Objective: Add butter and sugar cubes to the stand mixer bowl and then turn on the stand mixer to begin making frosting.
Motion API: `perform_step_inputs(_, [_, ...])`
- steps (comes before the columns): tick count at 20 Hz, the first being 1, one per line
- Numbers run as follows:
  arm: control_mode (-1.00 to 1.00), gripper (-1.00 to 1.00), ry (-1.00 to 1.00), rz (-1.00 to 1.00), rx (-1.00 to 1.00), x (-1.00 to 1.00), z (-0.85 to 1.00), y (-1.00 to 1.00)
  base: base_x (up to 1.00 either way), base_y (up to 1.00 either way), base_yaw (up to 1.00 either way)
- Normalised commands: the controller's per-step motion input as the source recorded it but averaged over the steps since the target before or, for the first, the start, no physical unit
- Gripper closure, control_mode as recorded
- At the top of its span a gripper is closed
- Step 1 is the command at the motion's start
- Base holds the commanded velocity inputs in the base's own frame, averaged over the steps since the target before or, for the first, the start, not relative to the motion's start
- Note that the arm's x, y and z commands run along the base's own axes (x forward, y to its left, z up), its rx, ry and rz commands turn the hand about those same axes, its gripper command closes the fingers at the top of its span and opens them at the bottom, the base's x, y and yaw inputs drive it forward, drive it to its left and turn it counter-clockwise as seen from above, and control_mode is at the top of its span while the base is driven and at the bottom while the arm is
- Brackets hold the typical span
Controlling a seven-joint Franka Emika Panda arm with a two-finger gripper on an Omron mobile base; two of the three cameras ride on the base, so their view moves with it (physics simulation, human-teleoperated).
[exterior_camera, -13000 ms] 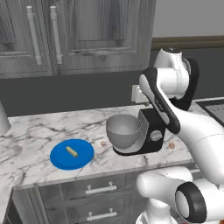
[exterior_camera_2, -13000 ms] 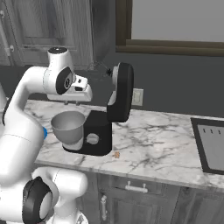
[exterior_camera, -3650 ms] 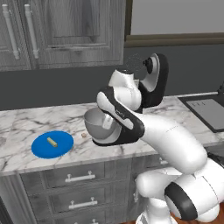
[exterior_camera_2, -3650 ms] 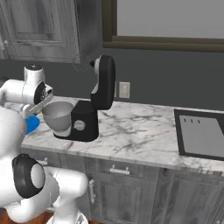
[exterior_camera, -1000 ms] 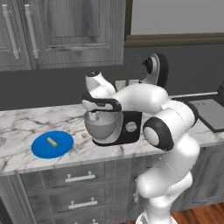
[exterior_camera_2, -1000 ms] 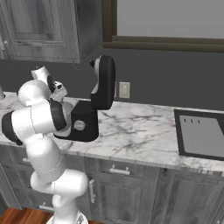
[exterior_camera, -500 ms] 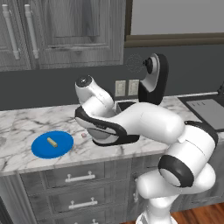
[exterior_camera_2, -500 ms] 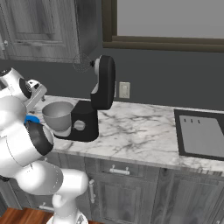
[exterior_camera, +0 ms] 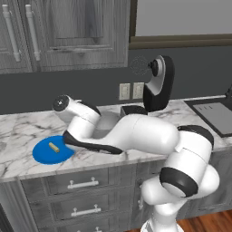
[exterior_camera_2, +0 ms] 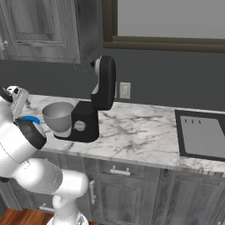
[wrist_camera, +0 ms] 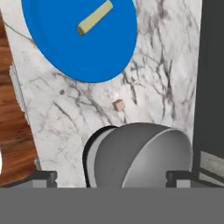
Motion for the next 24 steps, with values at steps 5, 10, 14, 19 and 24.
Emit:
perform_step_inputs(5, [-1.0, -1.0, 0.0, 0.01, -0.33, 0.02, -0.06, 0.1, 0.0, 0.0, 0.0])
perform_step_inputs(10, [-1.0, -1.0, 0.01, 0.0, -0.26, 0.15, -0.32, 0.0, 0.0, 0.0, 0.0])
perform_step_inputs(14, [-1.0, -1.0, 0.07, 0.0, -0.15, 0.25, -0.28, 0.0, 0.0, 0.0, 0.0])
perform_step_inputs(19, [-1.0, -1.0, 0.14, 0.0, -0.09, 0.3, -0.21, 0.0, 0.0, 0.0, 0.0])
perform_step_inputs(24, [-1.0, -1.0, 0.16, 0.0, -0.1, 0.25, -0.29, 0.0, 0.0, 0.0, 0.0])
